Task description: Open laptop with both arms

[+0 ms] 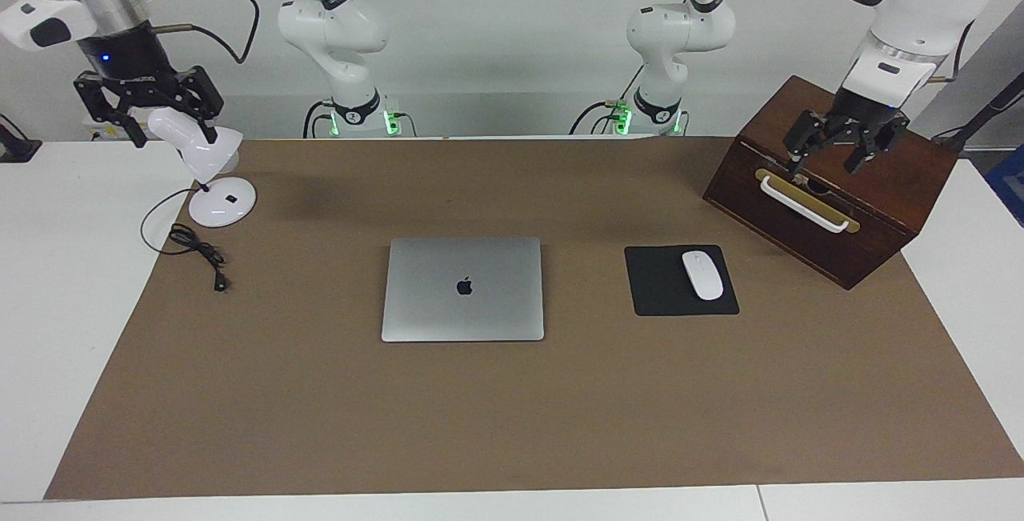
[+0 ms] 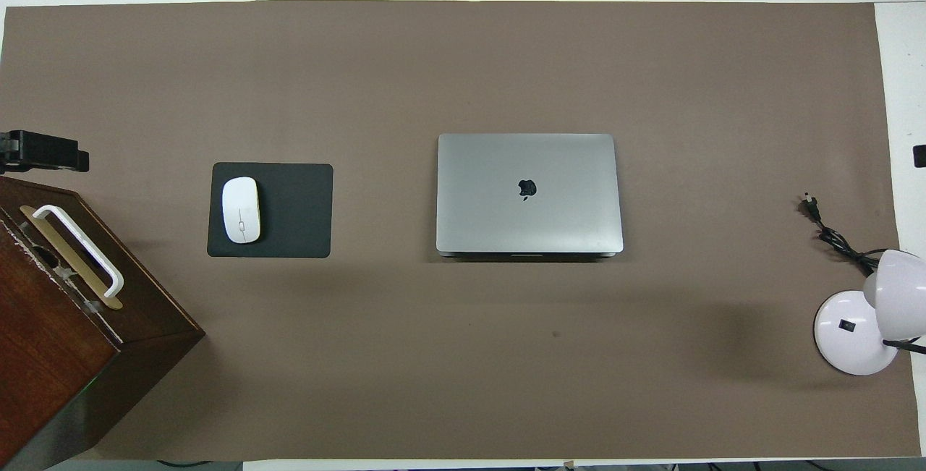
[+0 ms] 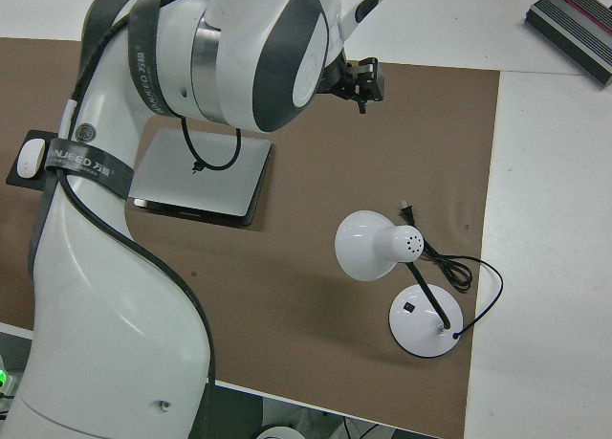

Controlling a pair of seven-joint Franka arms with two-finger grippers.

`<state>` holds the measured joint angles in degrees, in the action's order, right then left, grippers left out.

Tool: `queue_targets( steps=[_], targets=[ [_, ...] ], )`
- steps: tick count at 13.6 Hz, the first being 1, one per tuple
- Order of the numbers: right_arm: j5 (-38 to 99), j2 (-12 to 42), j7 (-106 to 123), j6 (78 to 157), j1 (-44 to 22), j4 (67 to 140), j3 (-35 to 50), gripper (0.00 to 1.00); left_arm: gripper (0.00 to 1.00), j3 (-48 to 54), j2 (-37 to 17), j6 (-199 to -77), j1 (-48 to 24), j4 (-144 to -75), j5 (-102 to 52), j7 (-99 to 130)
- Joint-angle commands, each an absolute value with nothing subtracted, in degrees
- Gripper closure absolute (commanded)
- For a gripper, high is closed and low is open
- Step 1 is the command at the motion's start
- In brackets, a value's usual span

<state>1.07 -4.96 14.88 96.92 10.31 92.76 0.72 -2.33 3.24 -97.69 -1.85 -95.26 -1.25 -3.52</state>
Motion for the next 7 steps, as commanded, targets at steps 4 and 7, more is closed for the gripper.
queue_targets(
  steps=[4, 7],
  targets=[
    [9.47, -0.27, 18.99, 110.19, 11.95, 96.85, 1.05, 0.00, 0.00, -2.29, 4.83, -97.47, -2.02, -96.86, -0.35, -3.16],
    [18.16, 0.35, 14.27, 118.46, 11.08, 101.75, 1.14, 0.00, 0.00, -2.29, 4.83, -98.08, -2.02, -96.94, -0.35, -3.16]
  ],
)
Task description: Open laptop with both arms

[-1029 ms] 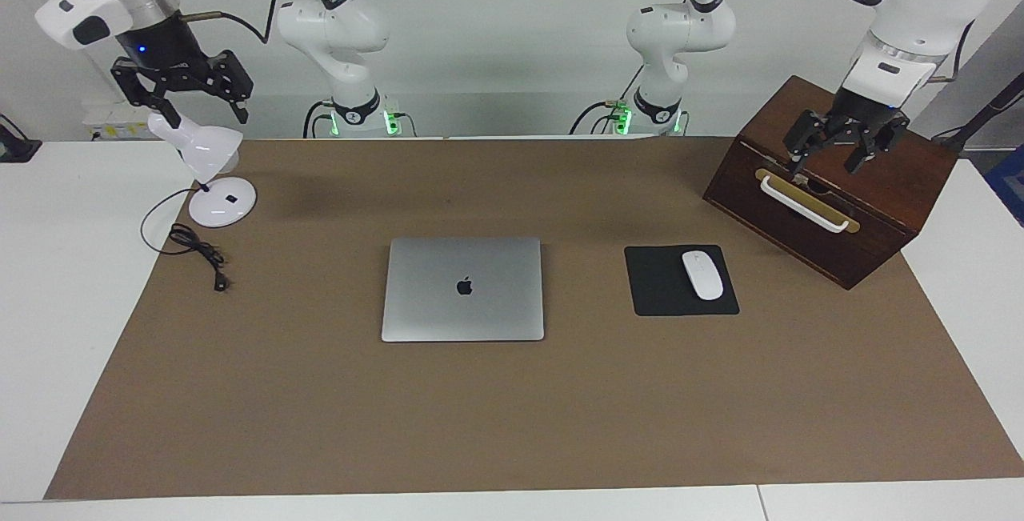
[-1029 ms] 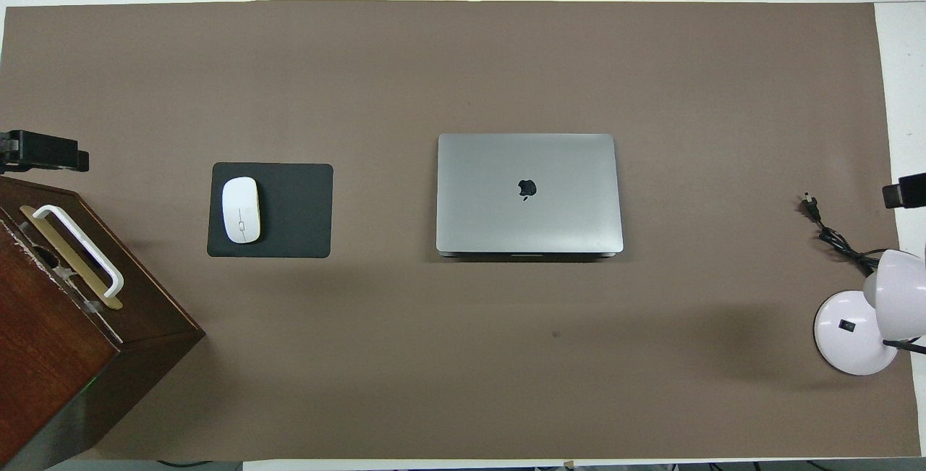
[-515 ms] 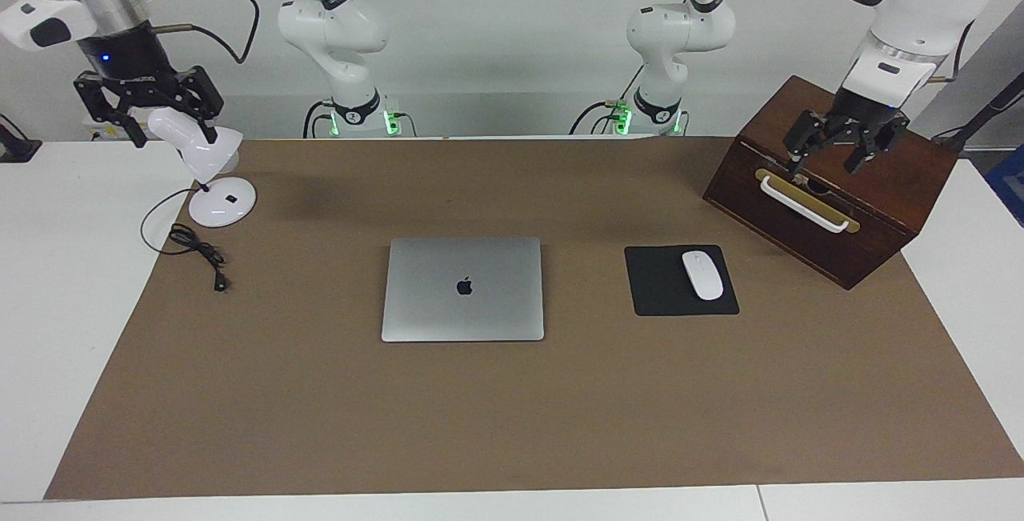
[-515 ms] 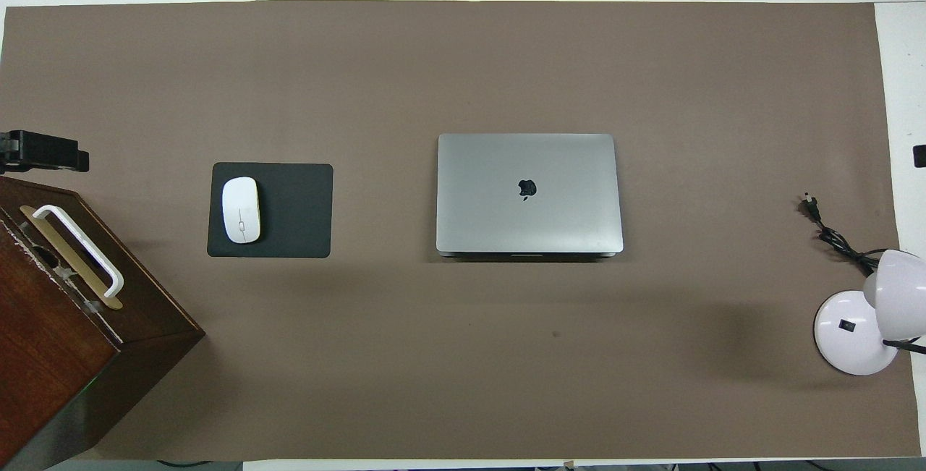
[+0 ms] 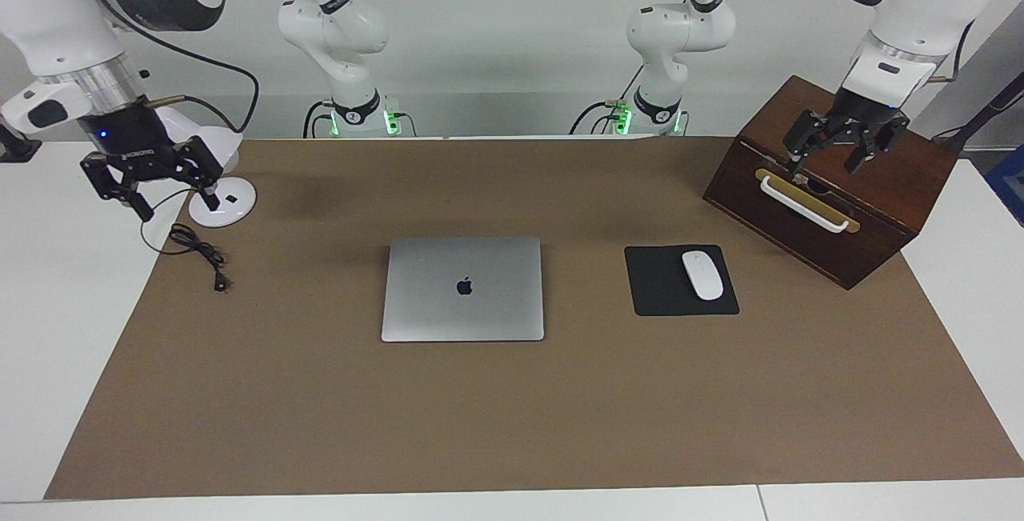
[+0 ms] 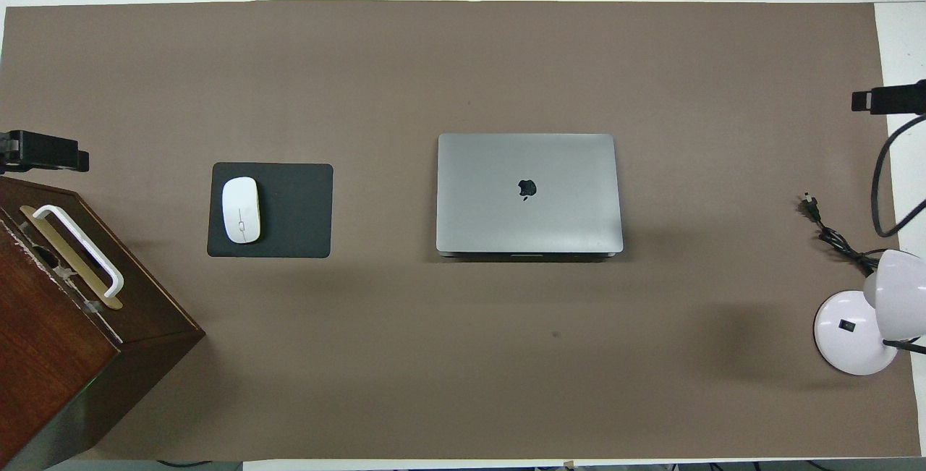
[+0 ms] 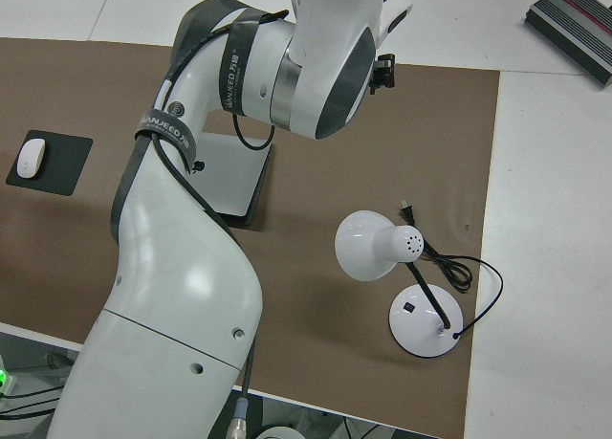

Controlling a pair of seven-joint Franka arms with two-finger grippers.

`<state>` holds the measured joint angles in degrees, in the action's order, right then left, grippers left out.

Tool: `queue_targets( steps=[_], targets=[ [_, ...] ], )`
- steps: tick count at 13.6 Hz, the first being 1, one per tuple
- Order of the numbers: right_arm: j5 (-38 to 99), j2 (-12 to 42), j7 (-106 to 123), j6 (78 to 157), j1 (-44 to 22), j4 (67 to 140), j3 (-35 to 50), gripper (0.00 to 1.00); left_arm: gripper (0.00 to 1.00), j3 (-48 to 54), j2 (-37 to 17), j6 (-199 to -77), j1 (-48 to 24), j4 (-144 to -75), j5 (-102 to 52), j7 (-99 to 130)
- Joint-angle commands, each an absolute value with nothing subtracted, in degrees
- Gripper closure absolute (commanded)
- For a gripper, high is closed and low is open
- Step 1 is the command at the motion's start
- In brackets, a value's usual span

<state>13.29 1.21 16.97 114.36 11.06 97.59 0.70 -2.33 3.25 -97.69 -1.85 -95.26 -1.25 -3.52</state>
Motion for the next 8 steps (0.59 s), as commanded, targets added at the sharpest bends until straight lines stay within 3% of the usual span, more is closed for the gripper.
queue_targets(
  steps=[1, 3, 4, 5, 6, 7, 8],
  targets=[
    [23.24, 0.18, 11.89, 119.96, 10.73, 103.78, 1.23, 0.00, 0.00, -2.29, 4.75, -98.35, -1.93, -96.94, -0.35, -3.25],
    [32.48, -0.26, 7.41, 125.91, 8.46, 108.43, 1.58, 0.00, 0.00, -2.29, 4.83, -98.87, -1.93, -97.47, -0.35, -3.60],
    [36.78, -1.05, 4.42, 129.08, 6.61, 110.81, 1.58, 0.00, 0.06, -2.29, 4.92, -99.57, -1.93, -97.82, -0.35, -3.69],
    [39.35, -1.92, 1.26, 131.98, 4.33, 113.27, 1.58, 0.00, 0.25, -2.29, 4.92, -100.36, -1.76, -98.17, -0.35, -3.60],
    [40.24, -3.50, -2.08, 134.80, 1.96, 116.51, 1.67, 0.00, 0.52, -2.37, 5.44, -101.24, -1.41, -99.30, -0.35, -3.78],
    [41.04, -5.26, -4.02, 137.35, -0.33, 120.37, 1.67, 0.00, 0.86, -2.29, 5.54, -102.64, -1.32, -99.58, -0.35, -3.78],
    [43.22, -7.10, -5.78, 141.90, -3.66, 124.41, 1.67, 0.00, 1.00, -2.46, 5.62, -103.18, -1.23, -100.02, -0.35, -3.52]
  ],
)
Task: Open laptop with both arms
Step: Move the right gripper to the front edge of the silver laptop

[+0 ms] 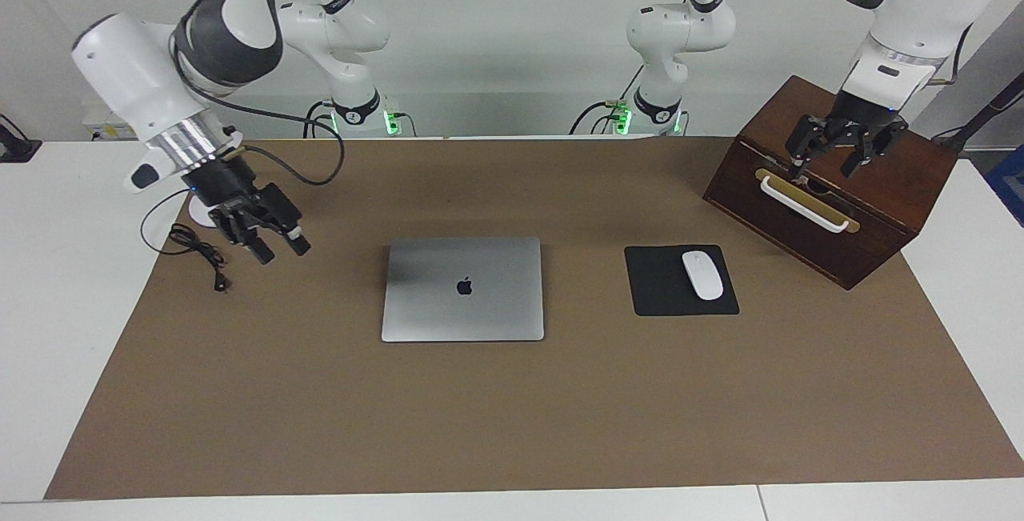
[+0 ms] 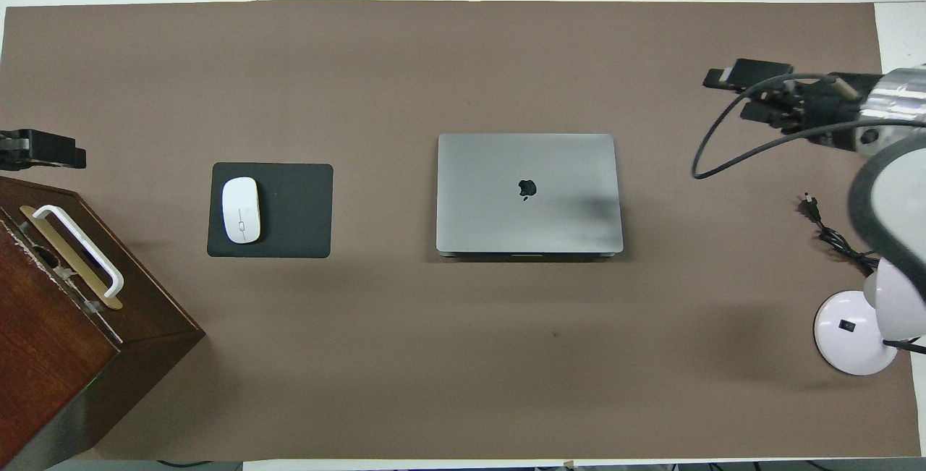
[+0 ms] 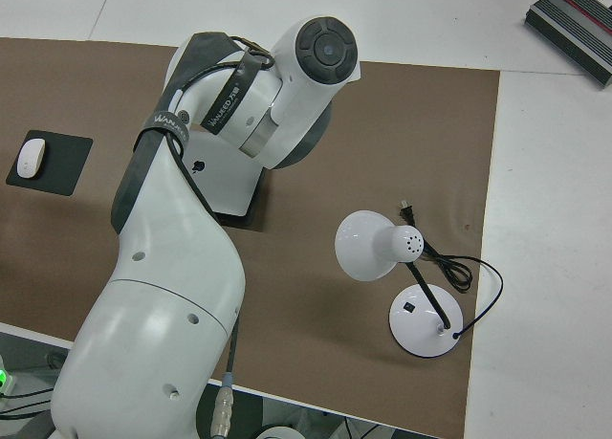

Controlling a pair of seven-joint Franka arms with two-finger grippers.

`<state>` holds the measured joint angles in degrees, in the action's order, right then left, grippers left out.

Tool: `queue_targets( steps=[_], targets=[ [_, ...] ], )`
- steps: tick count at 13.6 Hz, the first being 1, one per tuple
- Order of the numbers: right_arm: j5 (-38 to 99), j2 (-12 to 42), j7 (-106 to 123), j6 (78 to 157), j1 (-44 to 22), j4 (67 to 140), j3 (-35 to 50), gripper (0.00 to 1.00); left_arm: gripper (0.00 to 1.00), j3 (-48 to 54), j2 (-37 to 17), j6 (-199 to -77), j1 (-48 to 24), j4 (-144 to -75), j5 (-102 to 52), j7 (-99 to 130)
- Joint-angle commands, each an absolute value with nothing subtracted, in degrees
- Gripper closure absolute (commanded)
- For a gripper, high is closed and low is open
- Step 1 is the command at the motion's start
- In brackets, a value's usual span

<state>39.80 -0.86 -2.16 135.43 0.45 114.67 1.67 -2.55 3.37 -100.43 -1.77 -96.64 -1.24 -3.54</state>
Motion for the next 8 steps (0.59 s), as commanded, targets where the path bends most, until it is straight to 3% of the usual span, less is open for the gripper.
queue_targets(
  steps=[1, 6, 8],
  targets=[
    [45.42, -9.38, -8.41, 146.47, -7.08, 128.98, 1.67, 0.00, 1.00, -2.46, 5.71, -103.10, -1.23, -100.45, -0.35, -2.91],
    [52.80, -21.07, -13.79, 155.90, -16.51, 147.71, 1.93, 0.00, 1.00, -2.64, 5.71, -102.74, -0.97, -100.28, -0.44, -3.16],
    [56.50, -24.33, -17.99, 156.09, -16.70, 151.68, 1.93, 0.00, 1.00, -2.64, 5.71, -102.75, -0.97, -100.37, -0.35, -3.60]
  ],
)
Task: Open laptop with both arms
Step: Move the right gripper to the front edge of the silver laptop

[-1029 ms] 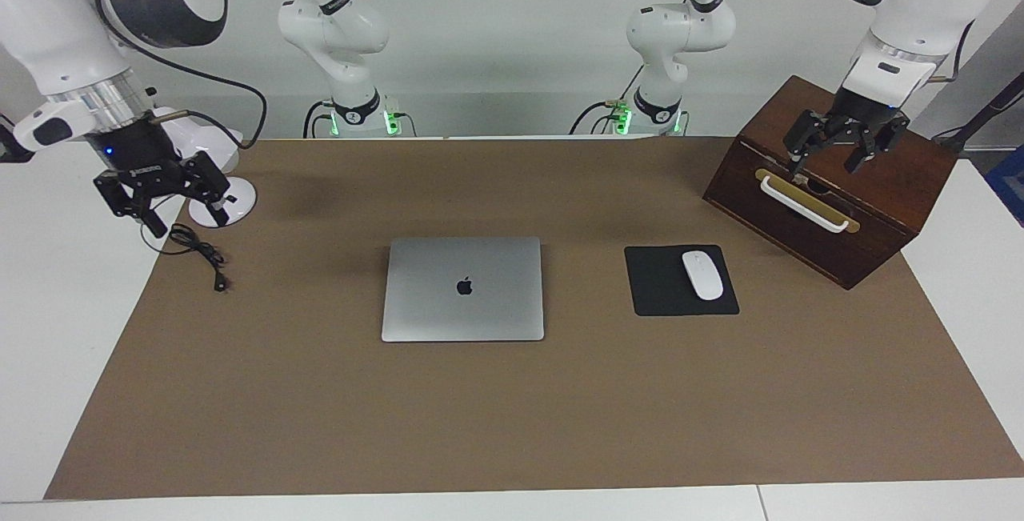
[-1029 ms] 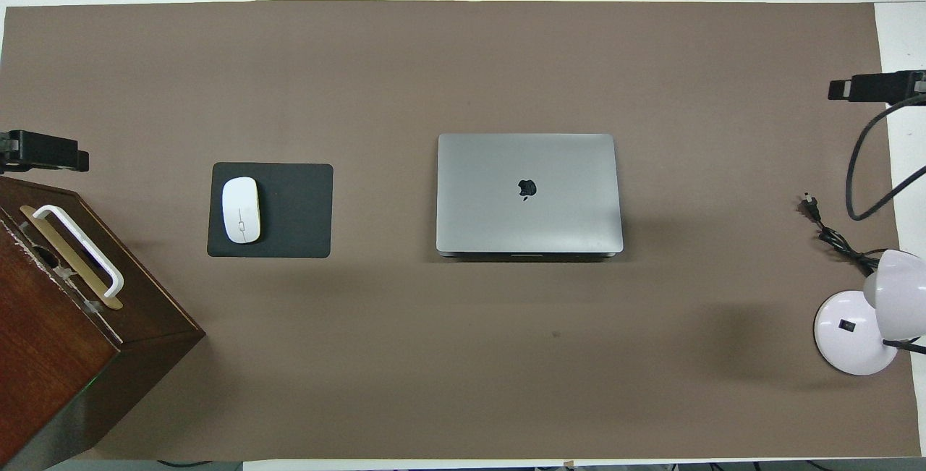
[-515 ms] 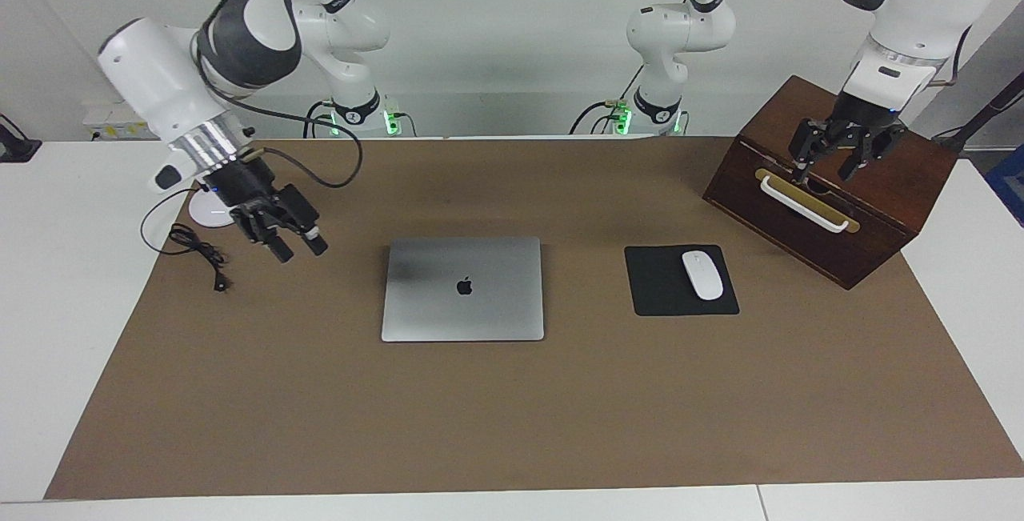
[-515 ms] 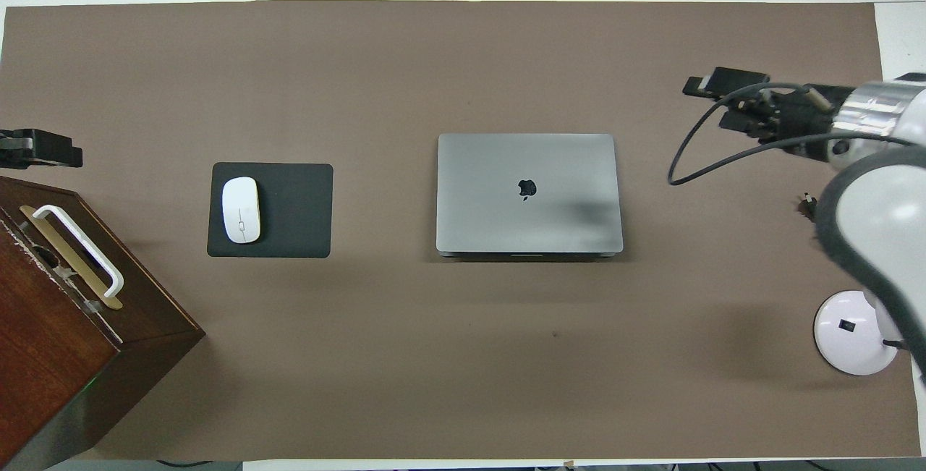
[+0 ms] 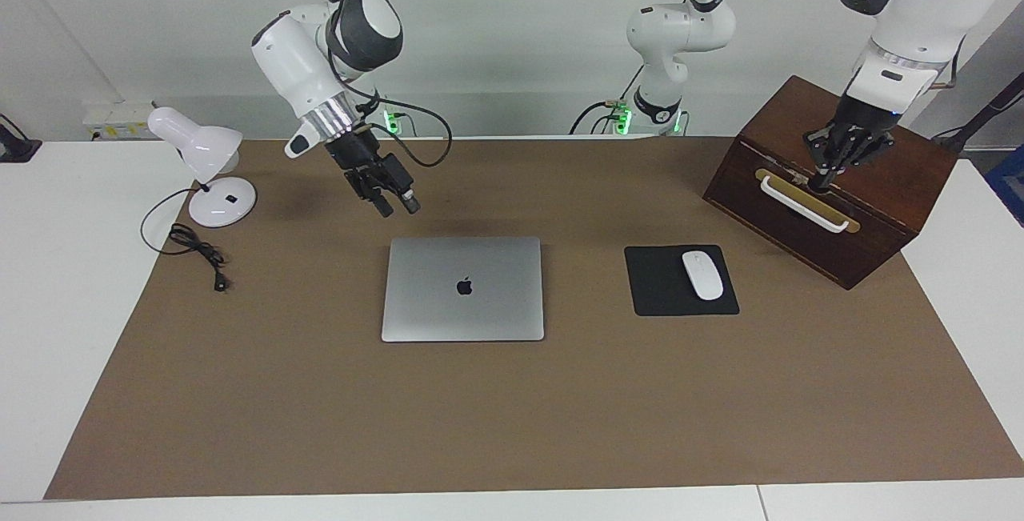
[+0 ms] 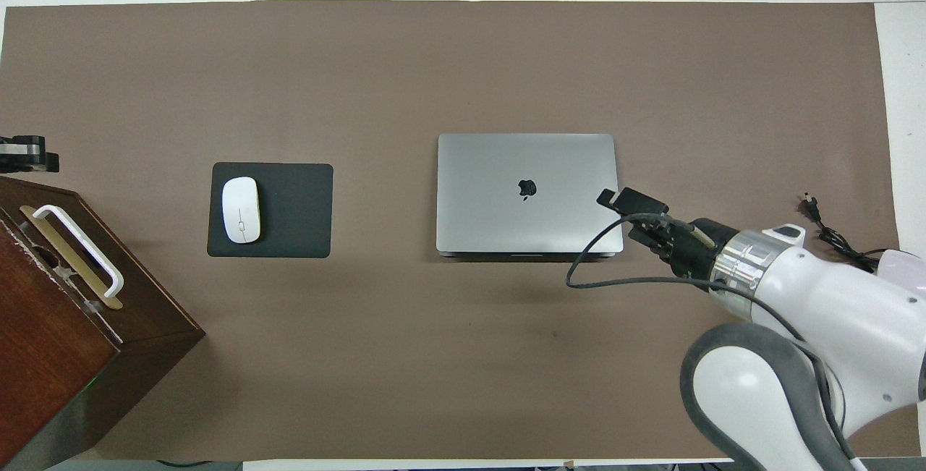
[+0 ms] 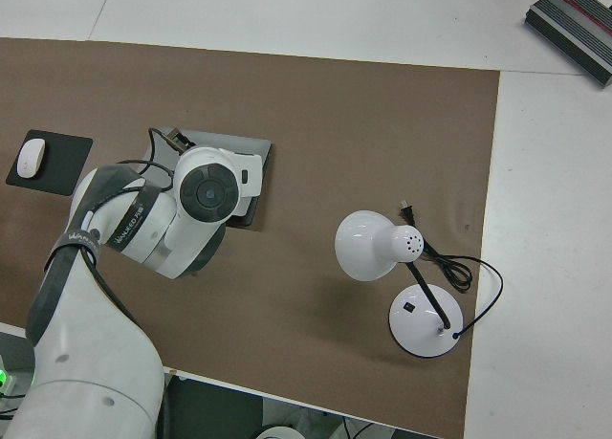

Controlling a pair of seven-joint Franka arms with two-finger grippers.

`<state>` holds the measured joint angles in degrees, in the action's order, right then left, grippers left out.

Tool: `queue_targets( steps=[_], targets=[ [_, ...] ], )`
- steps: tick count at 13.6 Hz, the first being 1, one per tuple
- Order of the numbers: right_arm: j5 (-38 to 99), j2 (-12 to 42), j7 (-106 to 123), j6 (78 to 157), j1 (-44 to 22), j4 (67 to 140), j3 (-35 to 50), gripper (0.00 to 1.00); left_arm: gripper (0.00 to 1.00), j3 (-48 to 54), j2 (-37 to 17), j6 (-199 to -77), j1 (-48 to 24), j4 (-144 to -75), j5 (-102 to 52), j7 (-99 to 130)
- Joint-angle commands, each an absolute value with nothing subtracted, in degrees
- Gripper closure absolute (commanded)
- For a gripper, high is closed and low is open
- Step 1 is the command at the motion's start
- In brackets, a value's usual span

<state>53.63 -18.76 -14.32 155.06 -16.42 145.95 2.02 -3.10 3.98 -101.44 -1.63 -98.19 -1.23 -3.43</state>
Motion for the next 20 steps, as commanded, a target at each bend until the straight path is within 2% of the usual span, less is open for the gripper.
queue_targets(
  steps=[1, 5, 9, 20],
  targets=[
    [56.69, -25.39, -20.71, 156.18, -16.70, 153.00, 1.93, 0.00, 1.00, -2.64, 5.71, -102.48, -0.97, -100.37, -0.35, -3.78],
    [56.69, -25.75, -29.43, 155.92, -16.70, 153.98, 1.93, 0.00, 1.00, -2.55, 5.71, -103.53, -1.67, -100.63, -0.70, -4.57],
    [56.69, -22.42, -29.10, 158.10, -16.70, 155.21, 1.93, 0.00, 1.00, -2.11, 6.76, -107.65, -3.94, -103.87, -3.51, -4.48],
    [61.69, -9.86, -21.10, 162.59, -19.76, 152.06, 2.02, 0.00, 1.00, -2.11, 20.82, -141.39, -18.53, -137.17, -4.92, -4.83]
  ],
)
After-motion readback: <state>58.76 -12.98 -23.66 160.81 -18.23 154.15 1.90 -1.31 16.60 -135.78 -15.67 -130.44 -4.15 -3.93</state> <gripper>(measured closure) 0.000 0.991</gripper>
